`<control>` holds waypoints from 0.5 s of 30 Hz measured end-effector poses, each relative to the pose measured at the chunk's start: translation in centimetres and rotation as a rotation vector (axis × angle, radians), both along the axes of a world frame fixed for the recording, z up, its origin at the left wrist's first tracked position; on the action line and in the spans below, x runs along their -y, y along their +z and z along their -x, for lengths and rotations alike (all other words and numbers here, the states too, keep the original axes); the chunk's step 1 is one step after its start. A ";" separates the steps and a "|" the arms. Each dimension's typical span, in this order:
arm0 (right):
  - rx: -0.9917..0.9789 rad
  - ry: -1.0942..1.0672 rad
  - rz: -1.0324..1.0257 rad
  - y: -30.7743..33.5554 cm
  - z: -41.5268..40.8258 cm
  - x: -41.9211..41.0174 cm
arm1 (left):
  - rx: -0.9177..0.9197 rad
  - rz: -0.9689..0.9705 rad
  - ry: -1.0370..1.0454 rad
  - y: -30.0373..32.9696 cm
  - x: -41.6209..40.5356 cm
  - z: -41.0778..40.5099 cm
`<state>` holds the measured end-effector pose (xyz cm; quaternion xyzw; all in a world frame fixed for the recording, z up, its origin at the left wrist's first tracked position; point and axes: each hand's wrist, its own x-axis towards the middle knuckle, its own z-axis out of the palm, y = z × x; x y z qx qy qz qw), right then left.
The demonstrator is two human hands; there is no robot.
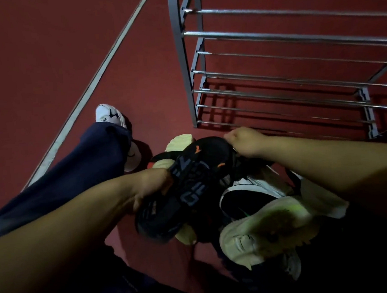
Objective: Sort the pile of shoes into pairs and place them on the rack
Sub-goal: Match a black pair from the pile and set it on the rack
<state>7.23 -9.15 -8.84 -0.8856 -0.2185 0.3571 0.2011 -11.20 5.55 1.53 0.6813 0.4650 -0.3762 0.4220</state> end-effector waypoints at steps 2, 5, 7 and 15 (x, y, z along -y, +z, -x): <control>-0.100 -0.040 -0.033 -0.4 0.6 -0.5 | 0.052 0.015 0.055 -0.7 -0.6 0.8; -0.176 0.060 0.054 -0.1 1.1 -0.4 | 0.200 -0.042 0.209 -0.7 -1.5 1.0; -0.207 0.079 0.103 0.4 1.5 -0.3 | 0.267 -0.056 0.247 -0.6 -2.3 1.0; -0.427 -0.189 -0.011 8.6 -2.0 5.5 | 0.373 0.168 0.353 -0.5 -2.1 0.5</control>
